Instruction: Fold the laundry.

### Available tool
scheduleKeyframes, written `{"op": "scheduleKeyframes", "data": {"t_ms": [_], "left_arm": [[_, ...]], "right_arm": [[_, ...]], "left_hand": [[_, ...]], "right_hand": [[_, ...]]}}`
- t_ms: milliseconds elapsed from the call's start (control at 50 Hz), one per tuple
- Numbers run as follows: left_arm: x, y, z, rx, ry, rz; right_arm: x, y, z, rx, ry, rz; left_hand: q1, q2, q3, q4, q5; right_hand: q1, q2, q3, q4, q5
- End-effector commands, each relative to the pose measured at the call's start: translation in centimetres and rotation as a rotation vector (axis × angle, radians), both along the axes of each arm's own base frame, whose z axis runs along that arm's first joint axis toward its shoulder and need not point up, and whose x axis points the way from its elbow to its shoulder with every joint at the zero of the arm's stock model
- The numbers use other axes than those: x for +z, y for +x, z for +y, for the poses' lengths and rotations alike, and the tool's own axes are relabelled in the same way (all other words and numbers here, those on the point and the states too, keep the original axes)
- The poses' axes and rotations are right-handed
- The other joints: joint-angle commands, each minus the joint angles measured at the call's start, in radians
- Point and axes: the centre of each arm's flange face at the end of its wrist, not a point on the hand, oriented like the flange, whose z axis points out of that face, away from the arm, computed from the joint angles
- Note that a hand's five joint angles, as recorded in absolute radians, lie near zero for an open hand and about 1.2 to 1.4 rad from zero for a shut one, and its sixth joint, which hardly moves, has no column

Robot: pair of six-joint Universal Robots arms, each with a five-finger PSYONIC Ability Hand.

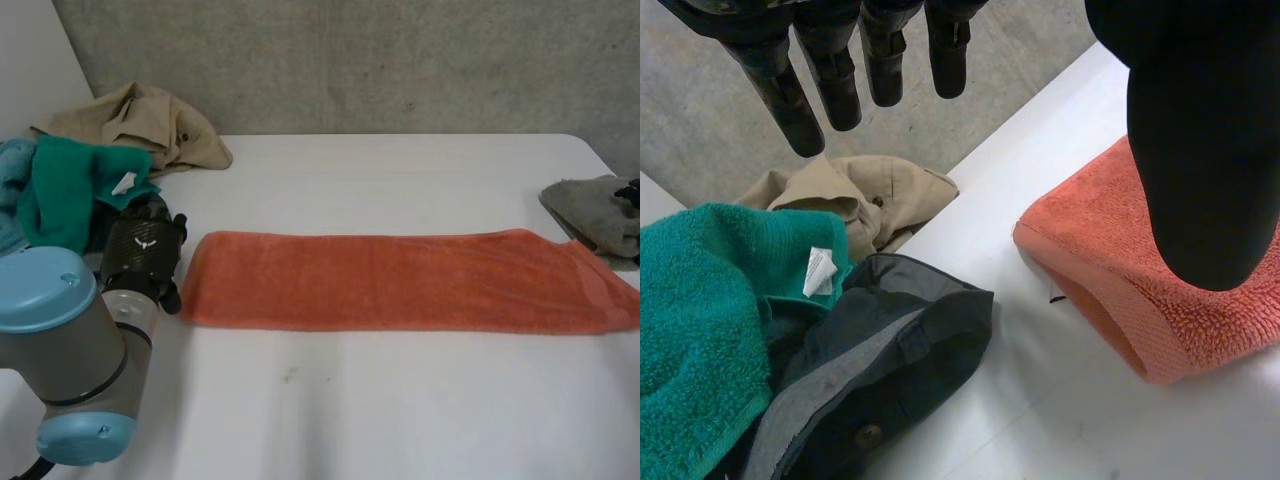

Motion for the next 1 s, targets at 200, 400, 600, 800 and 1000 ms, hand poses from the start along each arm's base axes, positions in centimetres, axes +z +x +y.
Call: {"op": "scheduleKeyframes", "data": {"t_ms": [200, 400, 600, 800, 1000], "left_arm": [[0.0, 0.0, -0.1, 0.001, 0.001, 0.000], [0.0, 0.0, -0.1, 0.003, 0.001, -0.001], [-0.1, 0.2, -0.2, 0.009, 0.004, -0.002], [-0.1, 0.2, -0.2, 0.009, 0.003, -0.001], [0.0, 0.1, -0.1, 0.005, 0.000, 0.000]], "right_arm": [[-0.4, 1.3, -2.8, -0.013, -0.110, 0.044], [-0.9, 3.2, -3.9, 0.007, -0.155, 0.057], [-1.4, 4.6, -4.8, 0.011, -0.200, 0.070], [-1.0, 4.7, -5.0, 0.005, -0.217, 0.078], [2.9, 5.7, -2.9, 0.027, -0.165, 0.064]], "left_hand": [[-0.020, -0.023, -0.031, -0.025, -0.044], [-0.020, -0.023, -0.031, -0.025, -0.044], [-0.020, -0.023, -0.031, -0.025, -0.044], [-0.020, -0.023, -0.031, -0.025, -0.044], [-0.020, -0.023, -0.031, -0.025, -0.044]], "right_hand": [[-0.021, -0.043, -0.032, -0.055, -0.061], [-0.021, -0.043, -0.032, -0.055, -0.061], [-0.021, -0.043, -0.032, -0.055, -0.061], [-0.021, -0.043, -0.032, -0.055, -0.061], [-0.021, -0.043, -0.032, -0.055, -0.061]]}}
